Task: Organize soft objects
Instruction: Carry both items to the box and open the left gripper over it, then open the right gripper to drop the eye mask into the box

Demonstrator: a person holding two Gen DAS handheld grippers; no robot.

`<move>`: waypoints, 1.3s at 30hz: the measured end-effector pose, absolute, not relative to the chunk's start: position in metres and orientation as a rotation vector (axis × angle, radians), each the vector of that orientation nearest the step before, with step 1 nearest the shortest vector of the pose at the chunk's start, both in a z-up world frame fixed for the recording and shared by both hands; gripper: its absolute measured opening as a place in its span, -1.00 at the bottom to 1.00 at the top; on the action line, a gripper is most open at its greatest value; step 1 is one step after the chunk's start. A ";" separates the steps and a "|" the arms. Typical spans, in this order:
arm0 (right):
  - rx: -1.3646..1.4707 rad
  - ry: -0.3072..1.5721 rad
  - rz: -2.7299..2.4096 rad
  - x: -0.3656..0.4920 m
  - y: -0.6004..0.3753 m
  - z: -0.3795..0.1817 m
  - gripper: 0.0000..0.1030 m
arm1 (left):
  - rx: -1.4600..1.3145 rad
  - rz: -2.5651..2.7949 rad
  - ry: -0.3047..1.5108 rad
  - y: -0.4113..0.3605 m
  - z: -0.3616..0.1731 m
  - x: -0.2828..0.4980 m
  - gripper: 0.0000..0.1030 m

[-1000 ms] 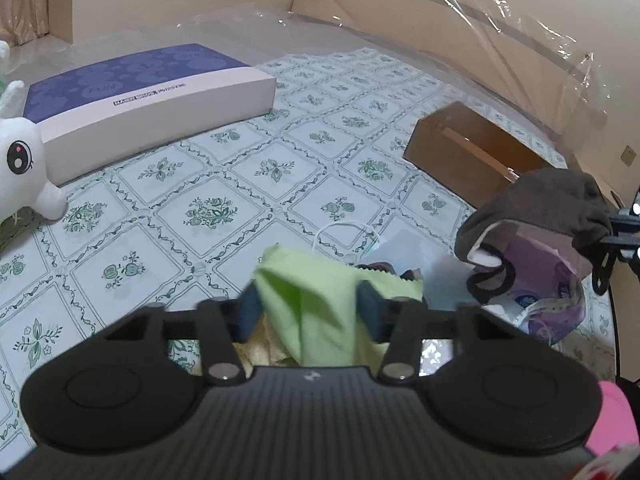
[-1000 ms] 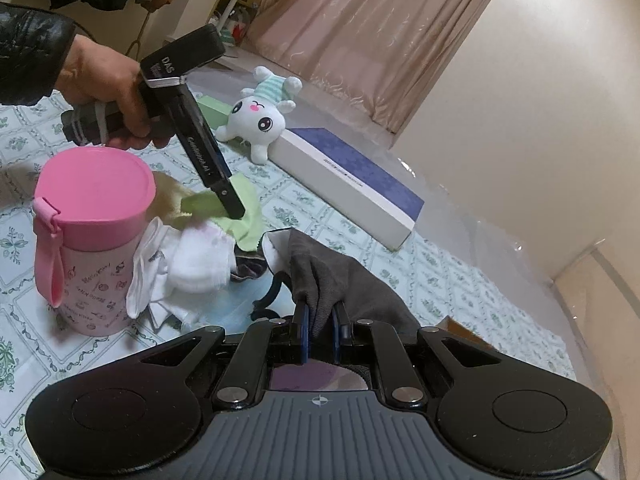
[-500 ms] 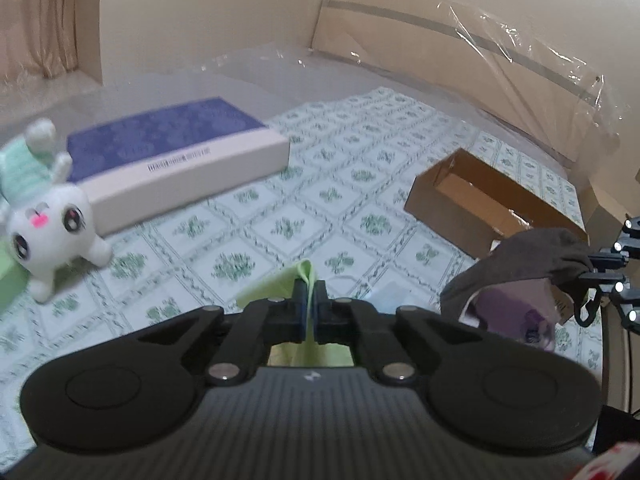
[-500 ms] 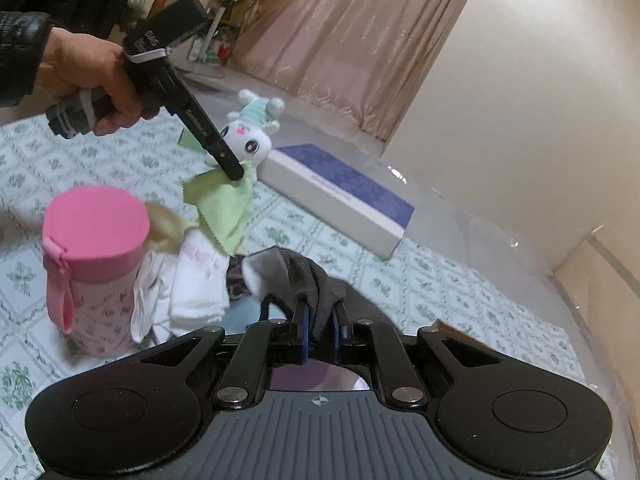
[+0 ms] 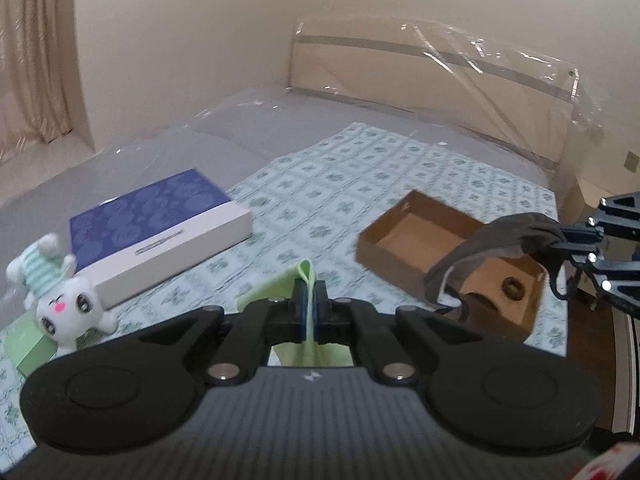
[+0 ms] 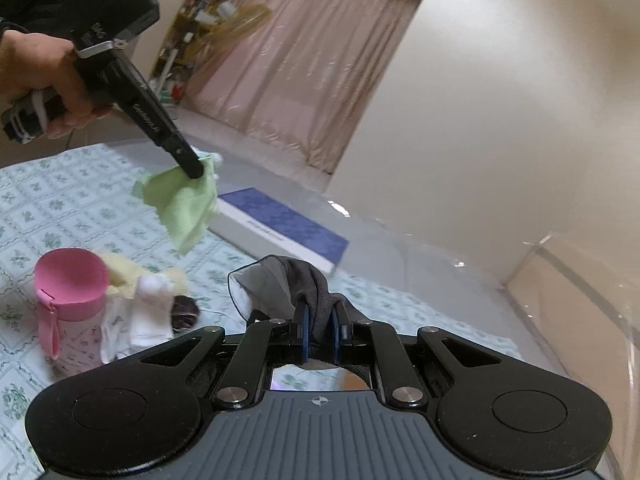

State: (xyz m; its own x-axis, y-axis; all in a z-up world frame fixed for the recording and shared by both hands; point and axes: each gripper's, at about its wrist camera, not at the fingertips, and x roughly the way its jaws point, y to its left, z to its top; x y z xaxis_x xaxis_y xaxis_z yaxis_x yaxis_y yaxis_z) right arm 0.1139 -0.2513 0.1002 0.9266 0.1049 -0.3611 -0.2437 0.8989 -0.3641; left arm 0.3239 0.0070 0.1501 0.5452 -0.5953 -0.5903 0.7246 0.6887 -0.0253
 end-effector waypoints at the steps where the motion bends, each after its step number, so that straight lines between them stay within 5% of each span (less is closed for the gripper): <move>1: -0.411 0.342 0.173 0.110 -0.259 0.103 -0.79 | 0.240 -0.798 0.602 -0.002 0.155 0.318 -0.96; 15: -0.348 0.438 -0.015 0.096 -0.383 0.084 -0.79 | 0.221 -0.939 0.573 -0.165 0.161 0.261 -0.96; 34: -0.168 0.588 0.000 0.176 -0.459 0.014 -0.77 | 0.227 -0.821 0.635 -0.323 0.050 0.296 -0.88; 36: -0.136 0.632 0.031 0.177 -0.462 0.005 -0.45 | 0.218 -0.814 0.651 -0.326 0.040 0.300 -0.58; 39: -0.086 0.648 0.044 0.167 -0.467 -0.002 0.02 | 0.214 -0.801 0.673 -0.328 0.029 0.300 -0.43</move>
State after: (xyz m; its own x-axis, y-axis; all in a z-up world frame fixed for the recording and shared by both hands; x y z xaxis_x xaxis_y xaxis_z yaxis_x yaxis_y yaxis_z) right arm 0.1675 -0.4665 -0.0020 0.7967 0.0140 -0.6042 -0.0678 0.9955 -0.0663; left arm 0.2998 -0.3276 0.0286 0.5027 -0.5919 -0.6300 0.7229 0.6875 -0.0690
